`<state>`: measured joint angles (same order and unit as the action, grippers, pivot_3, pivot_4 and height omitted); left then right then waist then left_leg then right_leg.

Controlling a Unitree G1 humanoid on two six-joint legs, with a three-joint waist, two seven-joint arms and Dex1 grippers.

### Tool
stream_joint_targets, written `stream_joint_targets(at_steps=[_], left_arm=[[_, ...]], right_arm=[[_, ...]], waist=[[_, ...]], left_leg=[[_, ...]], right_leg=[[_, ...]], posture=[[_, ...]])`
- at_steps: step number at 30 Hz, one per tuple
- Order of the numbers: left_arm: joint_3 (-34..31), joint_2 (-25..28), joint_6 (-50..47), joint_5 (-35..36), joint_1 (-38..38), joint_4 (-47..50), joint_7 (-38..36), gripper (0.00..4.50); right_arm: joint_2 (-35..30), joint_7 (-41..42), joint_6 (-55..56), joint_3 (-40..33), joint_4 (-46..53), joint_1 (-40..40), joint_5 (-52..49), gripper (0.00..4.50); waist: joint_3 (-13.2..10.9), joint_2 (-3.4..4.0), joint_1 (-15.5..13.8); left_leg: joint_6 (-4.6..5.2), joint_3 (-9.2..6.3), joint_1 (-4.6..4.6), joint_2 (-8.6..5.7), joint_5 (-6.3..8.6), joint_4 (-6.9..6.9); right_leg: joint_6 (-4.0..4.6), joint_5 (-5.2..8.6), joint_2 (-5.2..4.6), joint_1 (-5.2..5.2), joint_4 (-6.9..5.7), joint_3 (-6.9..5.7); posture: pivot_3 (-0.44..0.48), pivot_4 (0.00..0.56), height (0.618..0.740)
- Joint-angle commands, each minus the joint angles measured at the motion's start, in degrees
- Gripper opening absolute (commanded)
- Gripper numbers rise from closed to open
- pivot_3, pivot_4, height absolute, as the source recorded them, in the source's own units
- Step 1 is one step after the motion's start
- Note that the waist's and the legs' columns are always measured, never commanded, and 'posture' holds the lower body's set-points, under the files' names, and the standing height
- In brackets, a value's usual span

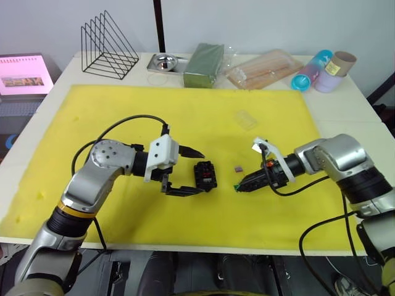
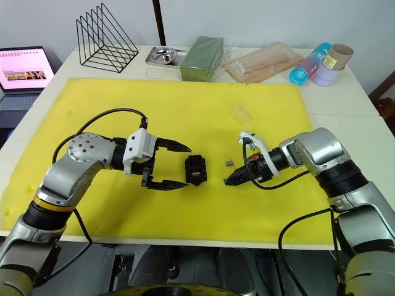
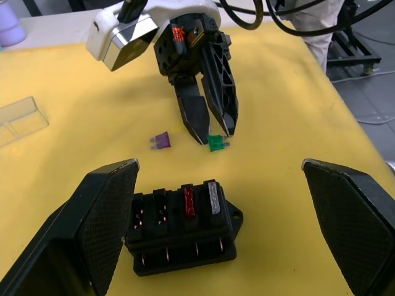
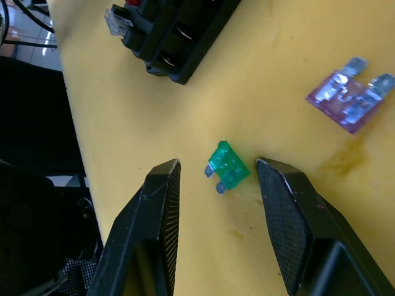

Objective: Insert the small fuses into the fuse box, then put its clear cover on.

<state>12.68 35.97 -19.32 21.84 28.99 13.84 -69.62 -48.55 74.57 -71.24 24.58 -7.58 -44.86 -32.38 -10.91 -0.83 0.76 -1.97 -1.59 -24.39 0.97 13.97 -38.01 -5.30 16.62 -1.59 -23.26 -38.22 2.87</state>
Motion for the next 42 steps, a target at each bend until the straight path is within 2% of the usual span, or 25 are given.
stream_joint_targets(at_steps=[1,11,14,18,31,38,42], left_arm=[[-0.32,-0.07,0.48,-0.04,0.44,2.01,0.54,4.5],[-0.31,-0.06,0.5,0.01,0.38,2.02,0.97,4.5],[-0.26,-0.06,0.58,0.05,0.3,2.1,1.11,4.5],[-0.11,-0.3,0.77,-0.1,0.49,1.76,1.21,4.5],[-0.53,-0.09,0.75,-0.21,0.37,1.67,1.28,4.5],[-2.56,1.99,0.21,0.34,-0.64,1.38,1.29,4.5],[-2.11,3.43,3.33,-2.14,-1.99,-1.14,1.23,4.5]], right_arm=[[0.31,1.03,-0.41,0.56,0.13,-0.46,0.19,1.99],[0.67,1.91,0.79,0.84,-1.93,-1.47,2.04,1.99],[0.58,2.34,1.17,0.89,-2.41,-1.68,2.48,1.46],[0.54,2.75,1.37,1.07,-2.49,-1.77,2.85,0.21],[0.23,2.41,1.74,-0.89,-0.61,-2.43,2.88,0.1],[-0.96,-0.17,5.11,-5.91,12.02,-4.12,2.03,0.1],[1.91,-4.21,7.22,-8.34,16.45,-7.51,2.45,0.1]], waist=[[0.0,0.0,0.0],[0.0,0.0,-0.01],[0.0,0.0,-0.02],[0.0,0.0,-0.01],[0.0,0.0,0.02],[-0.01,0.02,0.06],[-0.02,0.05,0.13]], left_leg=[[0.0,0.0,0.0,0.0,0.0,0.0],[0.0,0.0,0.0,0.0,0.0,0.0],[0.0,0.0,0.01,0.0,0.0,0.0],[0.0,0.0,0.0,-0.01,0.0,0.0],[0.0,0.0,0.01,-0.01,0.0,0.0],[0.0,-0.07,0.01,0.0,0.0,0.0],[0.0,-0.06,0.01,0.01,0.0,0.01]], right_leg=[[0.0,0.0,0.0,0.0,0.0,0.0],[0.0,0.0,0.0,0.0,0.0,0.0],[0.0,0.0,0.0,0.0,-0.01,0.0],[0.0,0.0,-0.01,0.0,-0.01,0.0],[0.0,0.0,0.0,0.0,-0.02,0.0],[0.0,0.0,0.0,-0.03,-0.04,-0.01],[0.0,0.0,-0.01,-0.04,-0.04,0.0]], posture=[[0.0,0.15,0.74],[0.0,0.15,0.74],[0.0,0.15,0.74],[0.0,0.15,0.74],[0.0,0.15,0.74],[0.0,0.15,0.74],[0.0,0.15,0.74]])
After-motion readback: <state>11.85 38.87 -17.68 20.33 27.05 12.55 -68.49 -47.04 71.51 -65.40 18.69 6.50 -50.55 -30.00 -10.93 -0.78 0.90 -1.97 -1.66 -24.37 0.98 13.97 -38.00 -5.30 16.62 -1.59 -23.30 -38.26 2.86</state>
